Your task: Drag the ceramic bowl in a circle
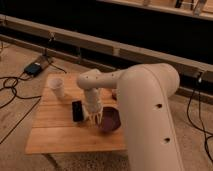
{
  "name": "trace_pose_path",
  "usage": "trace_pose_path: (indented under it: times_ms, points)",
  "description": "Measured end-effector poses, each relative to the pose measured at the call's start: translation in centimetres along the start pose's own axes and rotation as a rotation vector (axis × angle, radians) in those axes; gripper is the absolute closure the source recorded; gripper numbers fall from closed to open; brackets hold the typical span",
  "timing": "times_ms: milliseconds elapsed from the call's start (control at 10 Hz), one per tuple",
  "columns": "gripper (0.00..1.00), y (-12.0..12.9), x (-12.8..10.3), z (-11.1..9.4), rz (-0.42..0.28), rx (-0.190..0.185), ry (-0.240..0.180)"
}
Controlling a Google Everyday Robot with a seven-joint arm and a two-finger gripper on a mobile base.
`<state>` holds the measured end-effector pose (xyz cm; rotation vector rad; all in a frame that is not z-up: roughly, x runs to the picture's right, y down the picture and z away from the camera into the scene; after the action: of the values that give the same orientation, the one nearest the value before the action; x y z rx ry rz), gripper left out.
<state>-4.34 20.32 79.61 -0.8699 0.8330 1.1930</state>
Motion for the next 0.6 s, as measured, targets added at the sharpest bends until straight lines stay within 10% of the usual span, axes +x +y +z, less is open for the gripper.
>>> trace_pose_path:
  times_ms: [300,600]
  points:
    - [1.0,-2.1,4.0,2.2,0.062,0.003,0.086]
    - [1.0,-6.2,3.9,2.3,0.187,0.002,0.073]
